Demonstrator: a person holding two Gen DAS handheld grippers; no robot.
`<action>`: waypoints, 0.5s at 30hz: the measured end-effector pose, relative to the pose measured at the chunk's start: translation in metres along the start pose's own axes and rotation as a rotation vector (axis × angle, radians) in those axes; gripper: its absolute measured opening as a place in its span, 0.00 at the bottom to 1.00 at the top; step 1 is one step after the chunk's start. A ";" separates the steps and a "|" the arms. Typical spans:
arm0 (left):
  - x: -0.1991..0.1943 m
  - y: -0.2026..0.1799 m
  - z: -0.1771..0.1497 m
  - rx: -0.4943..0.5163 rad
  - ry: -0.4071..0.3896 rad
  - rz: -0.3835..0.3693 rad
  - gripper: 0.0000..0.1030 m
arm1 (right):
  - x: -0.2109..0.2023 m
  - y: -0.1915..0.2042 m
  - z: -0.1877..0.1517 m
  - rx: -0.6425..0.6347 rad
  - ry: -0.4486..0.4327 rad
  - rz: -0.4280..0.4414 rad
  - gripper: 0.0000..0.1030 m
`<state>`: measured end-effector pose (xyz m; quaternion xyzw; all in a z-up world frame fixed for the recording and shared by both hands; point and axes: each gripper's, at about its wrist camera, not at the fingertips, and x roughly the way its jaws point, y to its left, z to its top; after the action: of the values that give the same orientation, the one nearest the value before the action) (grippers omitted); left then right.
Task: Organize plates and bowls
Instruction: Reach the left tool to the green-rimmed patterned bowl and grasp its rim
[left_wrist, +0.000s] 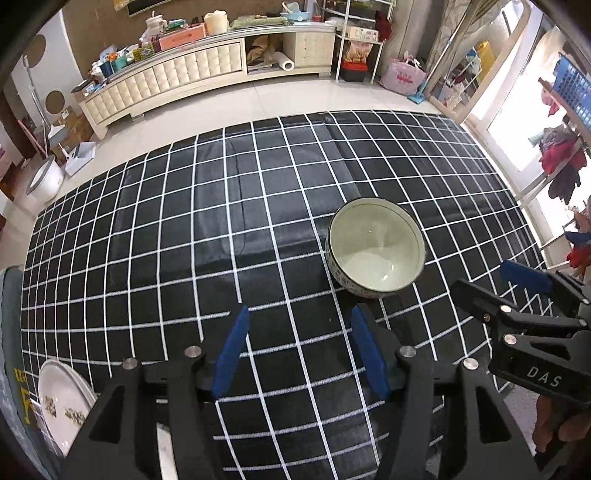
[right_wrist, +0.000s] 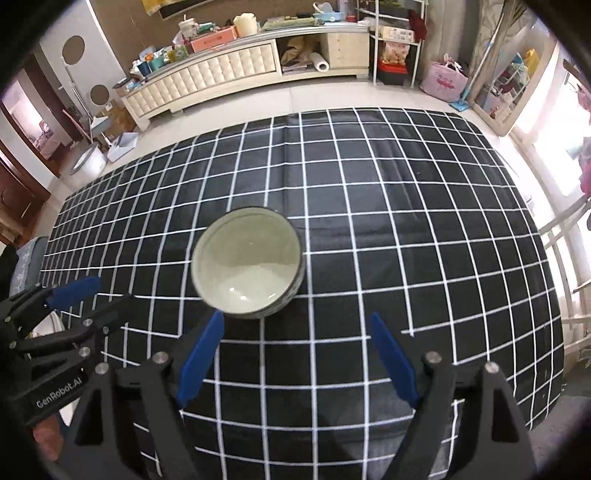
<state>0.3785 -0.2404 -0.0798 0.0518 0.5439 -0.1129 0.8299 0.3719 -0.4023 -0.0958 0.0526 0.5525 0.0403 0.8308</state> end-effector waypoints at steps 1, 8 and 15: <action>0.004 -0.001 0.003 0.004 0.003 0.002 0.54 | 0.002 -0.002 0.001 0.001 0.001 -0.004 0.82; 0.044 -0.009 0.024 0.008 0.074 -0.002 0.54 | 0.028 -0.019 0.010 0.054 0.027 0.010 0.82; 0.068 -0.012 0.036 0.016 0.063 0.004 0.54 | 0.054 -0.012 0.018 0.041 0.048 0.028 0.82</action>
<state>0.4337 -0.2682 -0.1269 0.0632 0.5688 -0.1139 0.8121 0.4095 -0.4079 -0.1402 0.0764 0.5722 0.0417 0.8155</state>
